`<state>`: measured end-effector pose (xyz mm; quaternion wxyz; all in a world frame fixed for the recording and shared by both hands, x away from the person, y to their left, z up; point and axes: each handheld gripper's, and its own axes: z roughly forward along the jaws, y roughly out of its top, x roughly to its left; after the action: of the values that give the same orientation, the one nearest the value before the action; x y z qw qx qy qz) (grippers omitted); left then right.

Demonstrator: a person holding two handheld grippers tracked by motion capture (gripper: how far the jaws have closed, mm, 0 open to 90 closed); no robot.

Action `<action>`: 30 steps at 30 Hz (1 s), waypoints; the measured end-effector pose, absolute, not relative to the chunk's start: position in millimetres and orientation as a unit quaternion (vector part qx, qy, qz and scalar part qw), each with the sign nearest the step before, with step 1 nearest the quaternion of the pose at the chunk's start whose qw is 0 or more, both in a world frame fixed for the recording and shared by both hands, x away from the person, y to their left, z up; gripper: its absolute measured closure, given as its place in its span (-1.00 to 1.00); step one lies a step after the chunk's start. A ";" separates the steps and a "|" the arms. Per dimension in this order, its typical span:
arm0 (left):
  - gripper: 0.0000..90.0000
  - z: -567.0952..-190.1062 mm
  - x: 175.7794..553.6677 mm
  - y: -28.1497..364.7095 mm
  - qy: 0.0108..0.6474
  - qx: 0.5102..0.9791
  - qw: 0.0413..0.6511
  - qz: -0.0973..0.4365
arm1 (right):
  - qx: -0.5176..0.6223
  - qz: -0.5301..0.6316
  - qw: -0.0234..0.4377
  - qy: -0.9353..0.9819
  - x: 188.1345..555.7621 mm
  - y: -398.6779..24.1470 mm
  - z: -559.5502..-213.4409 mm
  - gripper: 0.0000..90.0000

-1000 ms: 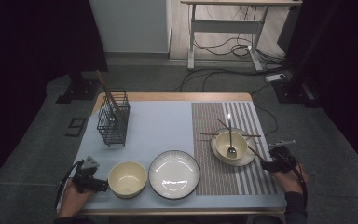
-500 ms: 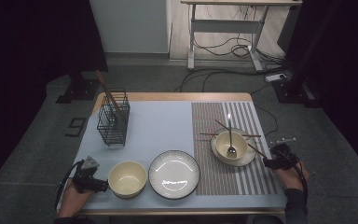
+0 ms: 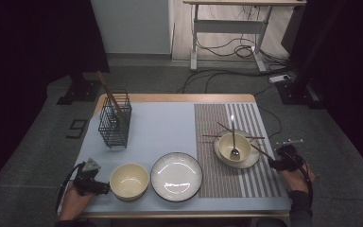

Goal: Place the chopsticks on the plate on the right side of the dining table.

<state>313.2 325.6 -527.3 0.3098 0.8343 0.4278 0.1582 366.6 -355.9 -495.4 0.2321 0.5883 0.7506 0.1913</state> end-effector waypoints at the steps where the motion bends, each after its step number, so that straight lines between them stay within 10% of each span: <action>1: -1.00 -527.3 313.2 325.6 0.428 0.834 0.310 0.158 | 0.588 0.191 0.232 0.751 366.6 -355.9 -495.4 -0.06; 30: -1.00 -527.4 313.2 325.6 0.428 0.834 0.310 0.159 | 0.588 0.211 0.220 0.749 389.9 -359.8 -492.3 0.56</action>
<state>313.2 325.6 -527.4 0.3102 0.8340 0.4278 0.1588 389.9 -359.8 -492.3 0.2204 0.5878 0.7493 0.2110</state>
